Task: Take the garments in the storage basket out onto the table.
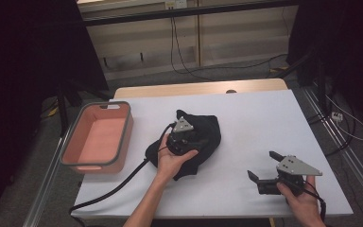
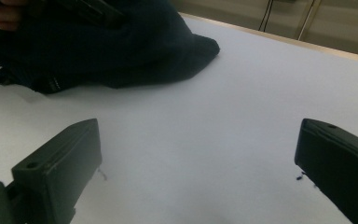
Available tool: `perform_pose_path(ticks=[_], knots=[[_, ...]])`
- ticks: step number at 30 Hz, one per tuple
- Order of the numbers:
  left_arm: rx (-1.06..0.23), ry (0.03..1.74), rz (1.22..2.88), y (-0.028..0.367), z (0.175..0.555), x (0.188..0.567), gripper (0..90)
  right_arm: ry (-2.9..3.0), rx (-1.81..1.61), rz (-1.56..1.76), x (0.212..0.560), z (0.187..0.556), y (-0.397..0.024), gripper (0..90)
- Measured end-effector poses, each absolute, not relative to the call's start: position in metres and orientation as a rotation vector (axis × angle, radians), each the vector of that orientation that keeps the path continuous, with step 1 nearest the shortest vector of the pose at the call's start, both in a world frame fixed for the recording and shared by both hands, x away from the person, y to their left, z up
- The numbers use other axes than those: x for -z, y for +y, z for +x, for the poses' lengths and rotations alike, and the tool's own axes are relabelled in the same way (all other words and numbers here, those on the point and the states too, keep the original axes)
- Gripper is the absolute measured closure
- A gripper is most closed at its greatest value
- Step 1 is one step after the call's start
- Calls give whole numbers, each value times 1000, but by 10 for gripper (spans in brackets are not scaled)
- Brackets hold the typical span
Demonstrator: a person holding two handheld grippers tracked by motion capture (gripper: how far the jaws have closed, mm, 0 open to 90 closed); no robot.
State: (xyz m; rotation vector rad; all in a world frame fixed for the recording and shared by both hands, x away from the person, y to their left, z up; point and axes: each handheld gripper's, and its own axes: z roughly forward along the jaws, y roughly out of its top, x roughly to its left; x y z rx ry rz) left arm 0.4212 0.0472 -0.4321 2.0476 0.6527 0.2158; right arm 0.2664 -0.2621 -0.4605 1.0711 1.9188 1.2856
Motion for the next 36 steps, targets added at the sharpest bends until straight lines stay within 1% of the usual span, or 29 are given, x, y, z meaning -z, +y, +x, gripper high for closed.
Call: perform_pose_path(ticks=[4,9,16,19,20,24,26,28,30,31,32,33,34,35,36], knots=[[-150,688,2067,49,427,435,467,1919,-1286,1072,460,266,-262,0],[-142,748,2099,48,426,435,409,1917,-1287,1074,460,266,-262,0],[-61,776,2098,51,426,431,323,1919,-1285,1072,460,266,-262,0],[-82,772,2083,52,425,427,302,1920,-1285,1070,460,267,-262,0],[-138,779,2077,52,423,422,279,1921,-1287,1066,460,267,-262,0],[-104,784,2070,58,427,414,194,1928,-1296,1058,460,269,-260,0],[-167,784,2079,61,426,408,171,1935,-1297,1047,460,270,-258,0],[-186,795,2060,64,424,404,117,1939,-1304,1042,460,272,-257,0],[-204,776,2076,67,423,400,58,1946,-1307,1036,460,274,-256,0],[-203,790,2081,68,422,396,49,1947,-1308,1036,460,274,-255,0],[-209,794,2079,70,421,394,65,1949,-1311,1031,460,275,-255,0],[-243,781,2089,74,417,391,69,1950,-1311,1030,460,275,-254,0],[-269,779,2086,75,414,389,53,1951,-1311,1031,460,275,-254,0],[-330,769,2068,79,408,388,38,1951,-1311,1031,460,275,-254,0],[-346,766,2043,83,405,388,37,1952,-1312,1027,460,275,-254,0]])
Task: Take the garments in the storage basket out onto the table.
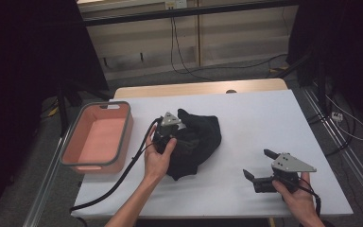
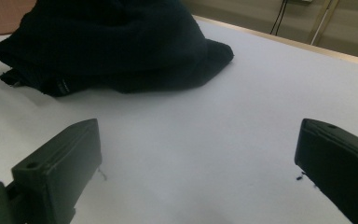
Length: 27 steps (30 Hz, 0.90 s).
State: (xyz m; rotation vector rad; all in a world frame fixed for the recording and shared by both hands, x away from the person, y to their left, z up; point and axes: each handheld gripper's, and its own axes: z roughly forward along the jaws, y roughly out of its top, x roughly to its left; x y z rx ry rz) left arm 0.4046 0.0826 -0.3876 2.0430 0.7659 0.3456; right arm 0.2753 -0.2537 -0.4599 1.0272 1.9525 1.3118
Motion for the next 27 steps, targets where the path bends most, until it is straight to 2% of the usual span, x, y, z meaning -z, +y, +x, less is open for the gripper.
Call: perform_pose_path(ticks=[5,6,11,18,21,27], knots=[[-302,759,1966,104,392,393,37,1954,-1309,1024,460,274,-252,0],[-353,748,1979,111,383,396,39,1955,-1309,1023,460,274,-252,0],[-405,749,1976,131,367,399,42,1958,-1309,1018,460,275,-250,0],[-394,786,1911,161,356,413,57,1946,-1320,994,458,274,-244,0],[-440,792,1929,166,348,417,57,1950,-1332,985,457,274,-240,0],[-388,792,1967,170,334,427,52,1993,-1335,973,458,281,-223,0]])
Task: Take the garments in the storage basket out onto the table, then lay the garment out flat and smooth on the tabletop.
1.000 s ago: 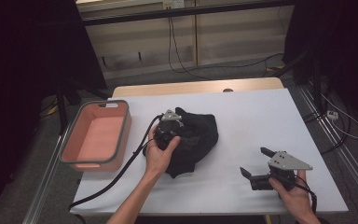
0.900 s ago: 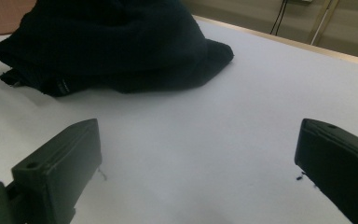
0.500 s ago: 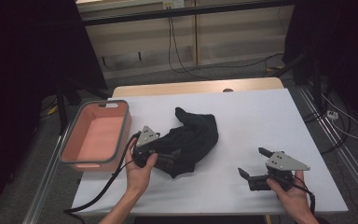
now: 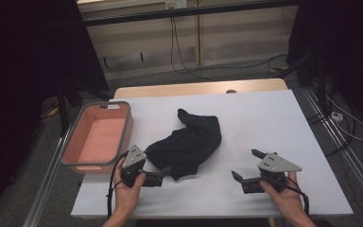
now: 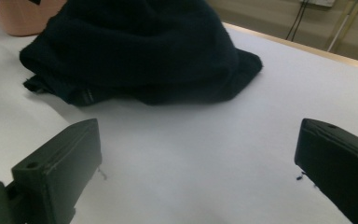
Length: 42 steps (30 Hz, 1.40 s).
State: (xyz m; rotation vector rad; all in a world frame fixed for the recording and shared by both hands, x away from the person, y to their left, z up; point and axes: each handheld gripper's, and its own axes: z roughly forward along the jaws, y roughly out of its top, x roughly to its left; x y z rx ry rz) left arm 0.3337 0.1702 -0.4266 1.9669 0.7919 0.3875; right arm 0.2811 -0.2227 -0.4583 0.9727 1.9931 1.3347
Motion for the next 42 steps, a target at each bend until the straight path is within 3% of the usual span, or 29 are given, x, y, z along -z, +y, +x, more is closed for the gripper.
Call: perform_pose_path(ticks=[11,17,25,37,42], knots=[[-321,765,1980,164,324,442,47,2049,-1367,891,449,286,-176,7],[-386,765,2013,163,328,445,46,2113,-1366,854,449,297,-145,10],[-361,773,2017,165,330,446,44,2175,-1361,811,450,319,-108,0],[-358,781,2036,167,332,448,45,2215,-1299,831,453,349,-90,0],[-345,776,2031,167,332,448,45,2215,-1196,787,459,345,-84,0]])
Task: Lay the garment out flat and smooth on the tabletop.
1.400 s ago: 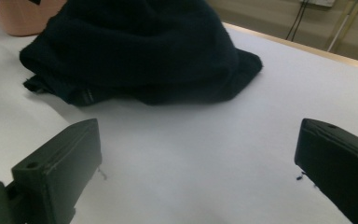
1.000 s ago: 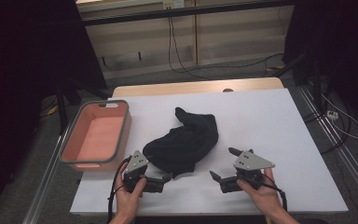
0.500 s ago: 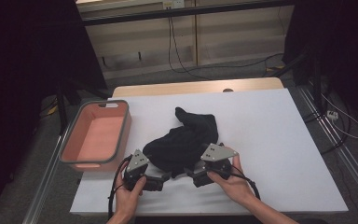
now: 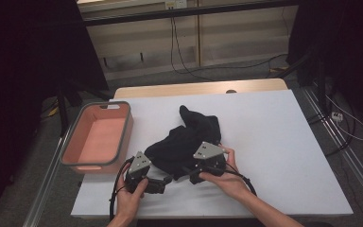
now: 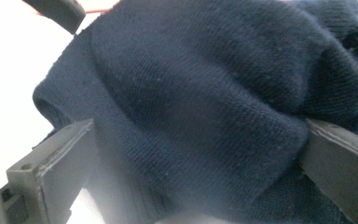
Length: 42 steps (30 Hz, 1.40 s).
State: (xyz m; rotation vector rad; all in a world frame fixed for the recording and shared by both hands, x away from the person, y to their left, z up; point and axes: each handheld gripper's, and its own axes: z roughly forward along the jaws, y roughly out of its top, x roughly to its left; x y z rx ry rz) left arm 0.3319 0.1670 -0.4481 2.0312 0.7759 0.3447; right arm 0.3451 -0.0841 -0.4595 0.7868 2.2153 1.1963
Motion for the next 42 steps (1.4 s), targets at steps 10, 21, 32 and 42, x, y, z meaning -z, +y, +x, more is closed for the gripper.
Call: perform_pose_path(ticks=[10,21,32,42], knots=[[-346,782,2044,168,333,449,45,2216,-1124,796,458,351,-93,430],[-353,782,2050,169,336,449,46,2241,-1153,783,434,347,-105,648],[-362,761,2042,169,334,448,47,2173,-1221,849,401,352,-152,690],[-348,758,2054,167,334,449,47,2112,-1153,1027,412,371,-195,694]])
